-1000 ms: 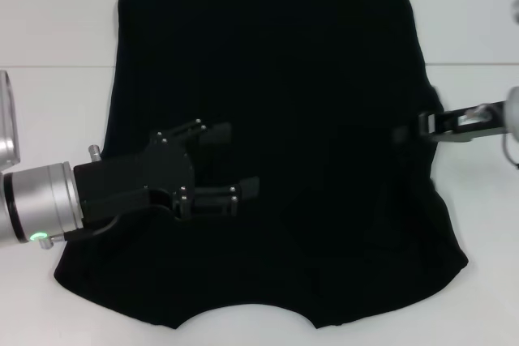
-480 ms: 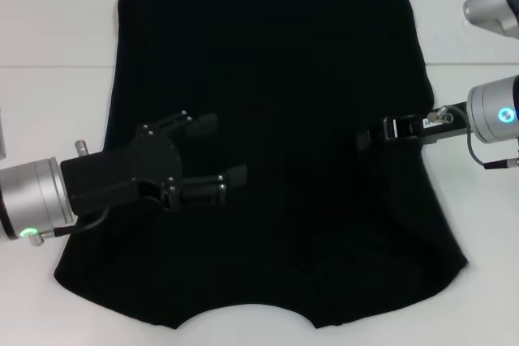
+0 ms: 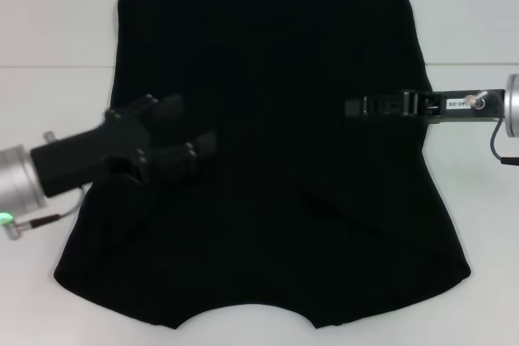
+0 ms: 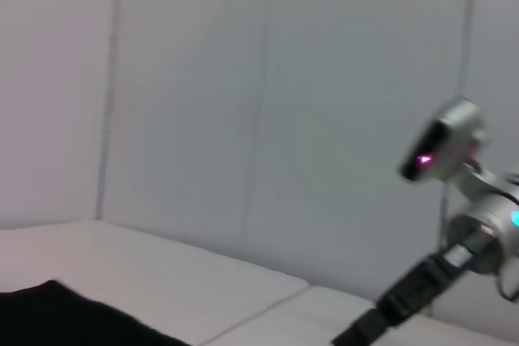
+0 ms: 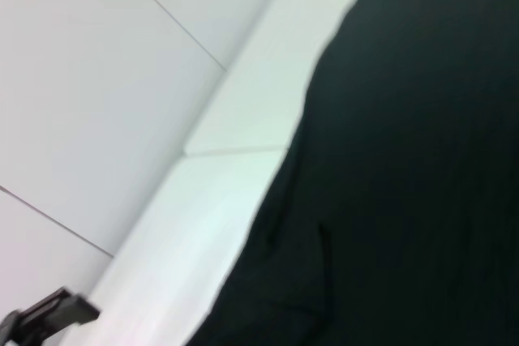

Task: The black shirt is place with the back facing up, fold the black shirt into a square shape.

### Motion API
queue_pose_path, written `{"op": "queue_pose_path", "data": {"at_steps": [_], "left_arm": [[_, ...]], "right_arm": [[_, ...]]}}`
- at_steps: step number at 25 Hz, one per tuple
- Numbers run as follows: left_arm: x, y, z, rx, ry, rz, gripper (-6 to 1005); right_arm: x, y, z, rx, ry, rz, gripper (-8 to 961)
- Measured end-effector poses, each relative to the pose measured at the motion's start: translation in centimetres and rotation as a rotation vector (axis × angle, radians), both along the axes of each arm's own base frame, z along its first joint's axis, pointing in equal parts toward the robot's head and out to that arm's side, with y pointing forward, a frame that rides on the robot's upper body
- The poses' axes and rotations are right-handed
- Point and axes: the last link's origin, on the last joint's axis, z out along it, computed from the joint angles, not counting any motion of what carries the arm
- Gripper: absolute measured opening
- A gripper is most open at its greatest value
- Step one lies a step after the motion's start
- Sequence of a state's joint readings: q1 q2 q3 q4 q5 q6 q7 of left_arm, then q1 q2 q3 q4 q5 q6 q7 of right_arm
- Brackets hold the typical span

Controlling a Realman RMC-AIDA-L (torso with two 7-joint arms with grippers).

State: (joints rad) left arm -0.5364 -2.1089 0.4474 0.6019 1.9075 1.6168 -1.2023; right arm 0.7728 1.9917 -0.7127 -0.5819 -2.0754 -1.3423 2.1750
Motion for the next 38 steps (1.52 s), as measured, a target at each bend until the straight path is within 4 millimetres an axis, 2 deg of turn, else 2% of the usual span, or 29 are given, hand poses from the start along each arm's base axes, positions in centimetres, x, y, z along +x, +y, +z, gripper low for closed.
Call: {"op": "queue_pose_path", "data": {"at_steps": [3,8,11,17,23,38], "left_arm": [[-1.3,0.0,1.8,-0.016,-0.05,0.111,936],[-4.0,-1.2,4.6,-0.059,-0.042,0.299,937],[-5.6,-2.2,5.8,-0.073,-0.028,0.429,936],[-8.7,-4.0,7.3,-0.178,0.013,0.716,936],[-10.1,-5.1,7.3,-0.28,0.073,0.885,937],[-10.0,-4.3,4.9,-0.469,0.169,0.948,930]], "right_arm": [[0.3,-0.6,-0.3,0.037,0.024,0.06,414],[0.2,-1.4,-2.1,0.097,0.044,0.178,660],[-0.1,-1.1,-2.9,0.127,0.035,0.2,852],[-1.1,-0.4,-3.3,0.129,0.009,0.227,851],[-1.3,-0.1,-3.0,0.133,0.002,0.235,850],[-1.4,0.5,-2.0,0.158,0.003,0.233,848]]}}
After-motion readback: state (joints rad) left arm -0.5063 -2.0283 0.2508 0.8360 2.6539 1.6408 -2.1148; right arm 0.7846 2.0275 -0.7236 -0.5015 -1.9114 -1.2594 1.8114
